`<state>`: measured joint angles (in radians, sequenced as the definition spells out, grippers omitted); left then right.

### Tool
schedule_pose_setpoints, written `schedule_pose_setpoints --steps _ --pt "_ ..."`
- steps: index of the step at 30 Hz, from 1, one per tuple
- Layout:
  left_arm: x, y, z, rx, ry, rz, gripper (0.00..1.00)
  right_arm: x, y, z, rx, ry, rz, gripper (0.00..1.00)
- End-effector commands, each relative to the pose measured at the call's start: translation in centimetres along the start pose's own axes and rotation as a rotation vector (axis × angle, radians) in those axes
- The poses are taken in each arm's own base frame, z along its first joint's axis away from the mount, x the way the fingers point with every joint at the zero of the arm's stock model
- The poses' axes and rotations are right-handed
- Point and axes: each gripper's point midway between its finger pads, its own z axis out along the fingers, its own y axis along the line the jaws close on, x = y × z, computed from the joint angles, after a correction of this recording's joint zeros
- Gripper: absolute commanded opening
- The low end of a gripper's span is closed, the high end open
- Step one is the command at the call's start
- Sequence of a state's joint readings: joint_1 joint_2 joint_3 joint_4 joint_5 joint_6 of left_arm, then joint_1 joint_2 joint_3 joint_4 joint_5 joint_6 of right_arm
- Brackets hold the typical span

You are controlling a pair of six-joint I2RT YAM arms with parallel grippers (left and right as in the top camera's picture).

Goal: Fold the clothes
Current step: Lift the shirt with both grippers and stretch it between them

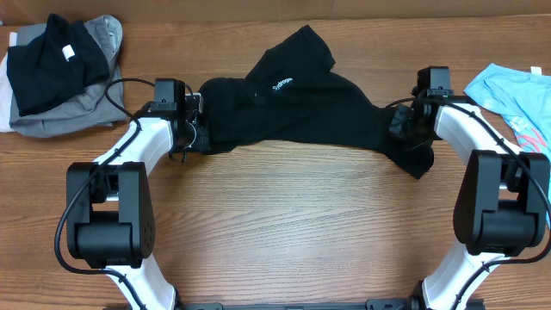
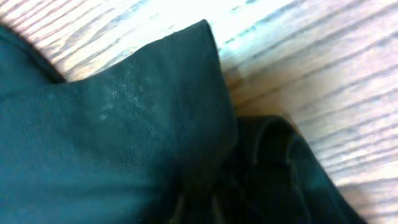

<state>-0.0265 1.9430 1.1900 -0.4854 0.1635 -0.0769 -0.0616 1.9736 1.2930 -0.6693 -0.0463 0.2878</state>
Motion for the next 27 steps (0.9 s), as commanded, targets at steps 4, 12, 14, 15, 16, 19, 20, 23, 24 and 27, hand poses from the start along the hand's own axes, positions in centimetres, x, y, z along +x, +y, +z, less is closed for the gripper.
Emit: schedule_pose_setpoints --steps 4,12,14,15,16,19,20,23,24,27 --pt "-0.3 -0.2 -0.8 -0.007 -0.021 -0.004 0.04 -0.8 -0.1 -0.8 0.032 -0.002 0.029 0.04" --pt "-0.8 -0.7 -3.0 -0.007 -0.001 -0.077 0.04 -2.3 0.4 -6.2 0.033 -0.064 0.130 0.04" --pt "-1.0 -0.9 -4.1 -0.008 -0.001 -0.083 0.04 -2.3 0.5 -8.0 0.025 -0.081 0.144 0.04" --pt "-1.2 -1.0 -4.8 -0.008 -0.002 -0.093 0.04 -2.2 0.5 -9.1 0.024 -0.089 0.155 0.04" --pt "-1.4 -1.1 -5.6 -0.007 -0.007 -0.100 0.04 -2.1 0.5 -10.2 0.020 -0.098 0.158 0.04" --pt "-2.0 -1.6 -8.2 -0.003 -0.033 -0.122 0.04 -1.7 0.6 -13.3 0.003 -0.134 0.165 0.04" --pt "-2.3 -1.8 -9.2 -0.001 -0.049 -0.125 0.04 -1.6 0.6 -14.4 -0.005 -0.149 0.173 0.04" --pt "-3.3 -2.6 -14.0 0.012 -0.133 -0.114 0.04 -1.2 0.8 -18.9 -0.050 -0.235 0.192 0.04" --pt "-3.5 -2.9 -15.1 0.015 -0.156 -0.110 0.04 -1.1 0.8 -20.0 -0.061 -0.255 0.191 0.04" --pt "-4.1 -3.6 -19.1 0.027 -0.231 -0.098 0.04 -0.6 0.9 -23.6 -0.099 -0.332 0.187 0.04"
